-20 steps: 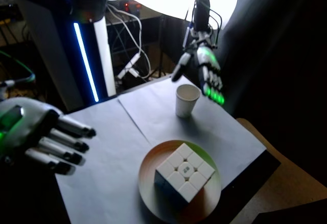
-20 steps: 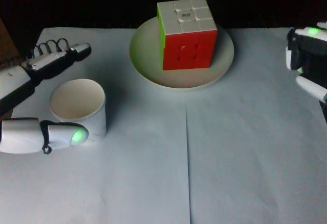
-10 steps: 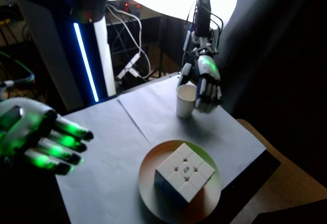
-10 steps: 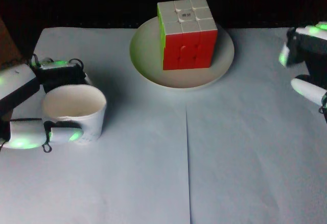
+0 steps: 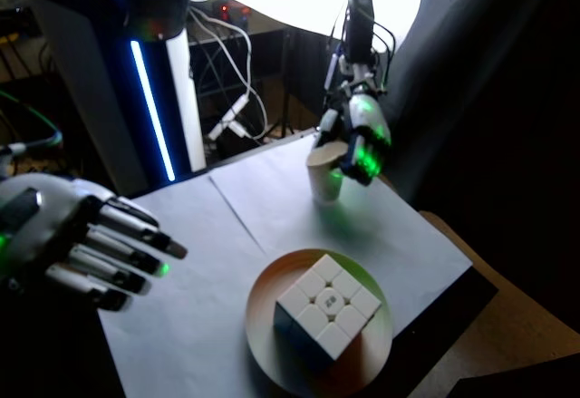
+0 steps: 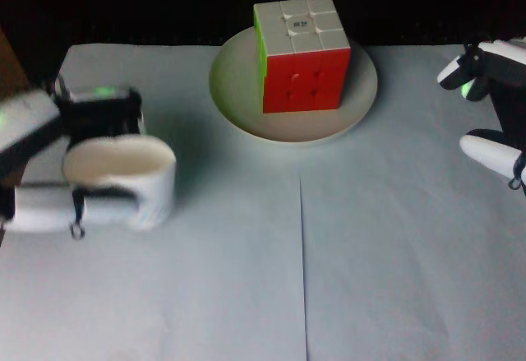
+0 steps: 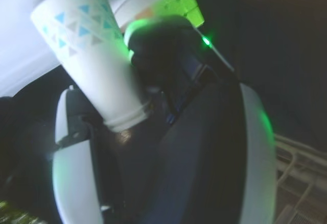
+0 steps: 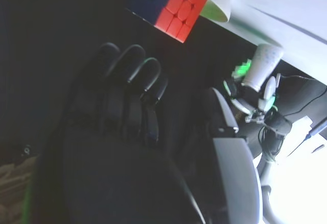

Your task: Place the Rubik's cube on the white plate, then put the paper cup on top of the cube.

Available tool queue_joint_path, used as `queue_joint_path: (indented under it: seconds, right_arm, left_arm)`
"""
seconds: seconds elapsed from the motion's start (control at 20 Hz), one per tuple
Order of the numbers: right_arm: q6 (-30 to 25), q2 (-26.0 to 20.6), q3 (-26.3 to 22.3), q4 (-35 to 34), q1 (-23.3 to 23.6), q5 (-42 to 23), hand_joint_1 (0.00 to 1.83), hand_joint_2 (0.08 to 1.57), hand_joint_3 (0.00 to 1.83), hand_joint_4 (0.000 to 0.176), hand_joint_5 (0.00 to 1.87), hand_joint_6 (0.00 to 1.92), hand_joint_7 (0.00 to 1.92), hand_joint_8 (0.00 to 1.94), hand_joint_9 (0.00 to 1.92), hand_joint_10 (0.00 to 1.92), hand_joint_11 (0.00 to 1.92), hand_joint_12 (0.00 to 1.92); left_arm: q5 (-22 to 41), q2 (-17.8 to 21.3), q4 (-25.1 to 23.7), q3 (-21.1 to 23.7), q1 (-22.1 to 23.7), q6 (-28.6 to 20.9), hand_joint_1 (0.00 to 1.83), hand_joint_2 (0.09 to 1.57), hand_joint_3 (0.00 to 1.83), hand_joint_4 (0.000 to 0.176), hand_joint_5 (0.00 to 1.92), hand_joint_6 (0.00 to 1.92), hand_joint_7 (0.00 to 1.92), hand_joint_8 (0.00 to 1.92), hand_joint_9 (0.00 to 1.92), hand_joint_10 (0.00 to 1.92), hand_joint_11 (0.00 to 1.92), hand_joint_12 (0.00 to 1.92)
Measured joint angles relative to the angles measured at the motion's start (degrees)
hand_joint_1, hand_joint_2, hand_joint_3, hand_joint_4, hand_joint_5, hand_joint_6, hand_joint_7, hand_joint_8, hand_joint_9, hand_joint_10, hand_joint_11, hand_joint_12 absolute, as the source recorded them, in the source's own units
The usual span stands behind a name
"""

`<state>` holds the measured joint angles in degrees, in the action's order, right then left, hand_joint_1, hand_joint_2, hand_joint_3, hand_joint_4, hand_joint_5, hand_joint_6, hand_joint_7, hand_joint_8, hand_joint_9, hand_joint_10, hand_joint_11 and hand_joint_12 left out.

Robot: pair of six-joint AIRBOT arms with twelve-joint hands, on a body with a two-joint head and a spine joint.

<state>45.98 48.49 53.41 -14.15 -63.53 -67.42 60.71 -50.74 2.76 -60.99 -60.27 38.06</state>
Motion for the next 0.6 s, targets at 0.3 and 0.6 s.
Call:
queue_joint_path:
  seconds: [0.3,0.6]
  right_arm:
    - [0.02,0.26,0.0,0.0,0.0,0.02,0.8,1.37,0.0,0.078,0.5,1.64,0.4,1.23,0.35,1.27,0.03,1.69]
    - [0.0,0.37,0.02,0.02,0.0,-0.04,0.79,1.29,0.0,0.0,0.29,0.93,0.36,1.19,0.36,1.39,0.16,1.78]
  left_arm:
    - [-0.04,-0.11,-2.05,-3.63,10.49,-0.31,1.09,1.24,0.04,0.0,0.57,1.6,0.38,1.87,0.49,1.92,0.61,1.92]
    - [-11.23,-6.93,-8.26,-12.39,24.7,-4.33,0.93,1.32,0.01,0.0,0.59,1.6,0.3,1.78,0.44,1.92,0.6,1.92]
